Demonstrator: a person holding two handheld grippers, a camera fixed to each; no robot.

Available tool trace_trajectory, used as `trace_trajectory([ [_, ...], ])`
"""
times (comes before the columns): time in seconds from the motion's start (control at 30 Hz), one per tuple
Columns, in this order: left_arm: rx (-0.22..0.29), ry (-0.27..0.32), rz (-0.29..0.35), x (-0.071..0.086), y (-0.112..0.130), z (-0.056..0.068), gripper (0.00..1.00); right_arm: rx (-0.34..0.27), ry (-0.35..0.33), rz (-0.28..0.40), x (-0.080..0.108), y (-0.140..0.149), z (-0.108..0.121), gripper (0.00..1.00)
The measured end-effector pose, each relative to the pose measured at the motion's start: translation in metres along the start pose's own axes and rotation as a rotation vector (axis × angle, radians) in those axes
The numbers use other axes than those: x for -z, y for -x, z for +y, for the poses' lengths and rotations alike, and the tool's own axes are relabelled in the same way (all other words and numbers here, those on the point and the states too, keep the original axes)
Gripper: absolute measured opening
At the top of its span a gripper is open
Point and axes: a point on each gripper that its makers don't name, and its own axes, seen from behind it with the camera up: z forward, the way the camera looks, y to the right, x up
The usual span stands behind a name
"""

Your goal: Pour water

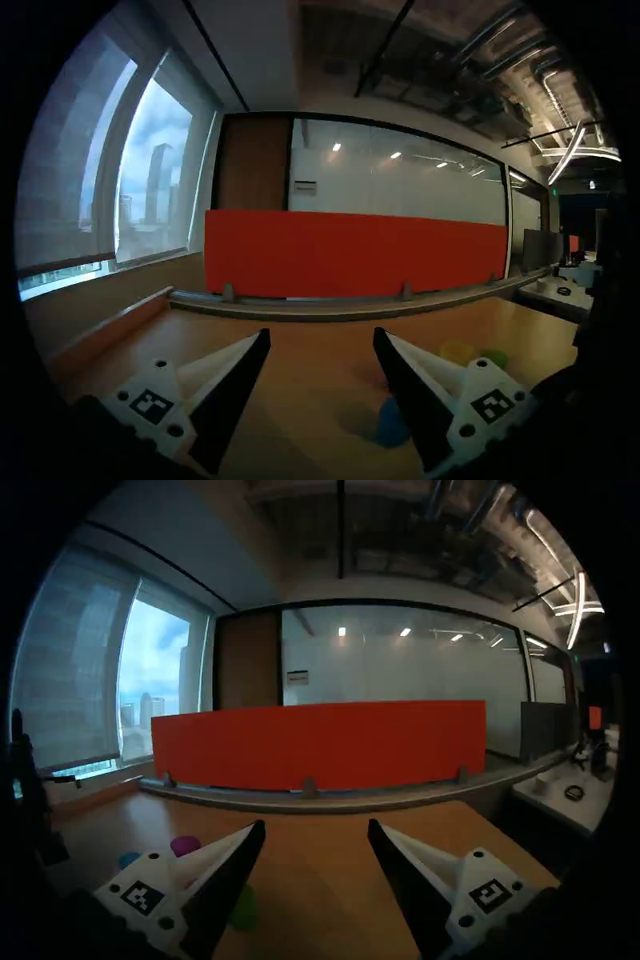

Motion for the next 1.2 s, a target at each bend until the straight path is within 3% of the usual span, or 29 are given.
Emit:
trace_trajectory([
  [0.3, -0.018, 0.015, 0.019, -0.009, -0.065, -0.001, 0.96, 0.022, -0.007, -0.018, -0.006, -0.041, 0.004, 0.99],
  [0.57, 0.006, 0.101, 0.044, -0.01, -0.094, 0.019, 0.96, 0.031, -0.039, -0.019, -0.004, -0.052, -0.003, 0.99],
  [0.7, 0.024, 0.157, 0.018, -0.01, -0.092, 0.028, 0.96, 0.016, -0.114, -0.026, -0.004, -0.052, -0.016, 0.99],
  [0.9, 0.009, 0.257, -0.024, -0.004, -0.081, 0.042, 0.96, -0.003, -0.278, -0.021, 0.005, -0.062, -0.043, 0.99],
  [1.1, -0.004, 0.351, -0.022, 0.004, -0.081, 0.059, 0.96, -0.008, -0.447, -0.002, 0.019, -0.079, -0.071, 0.99],
  [1.2, -0.004, 0.391, -0.014, 0.009, -0.084, 0.066, 0.96, -0.022, -0.491, 0.004, 0.024, -0.084, -0.078, 0.99],
])
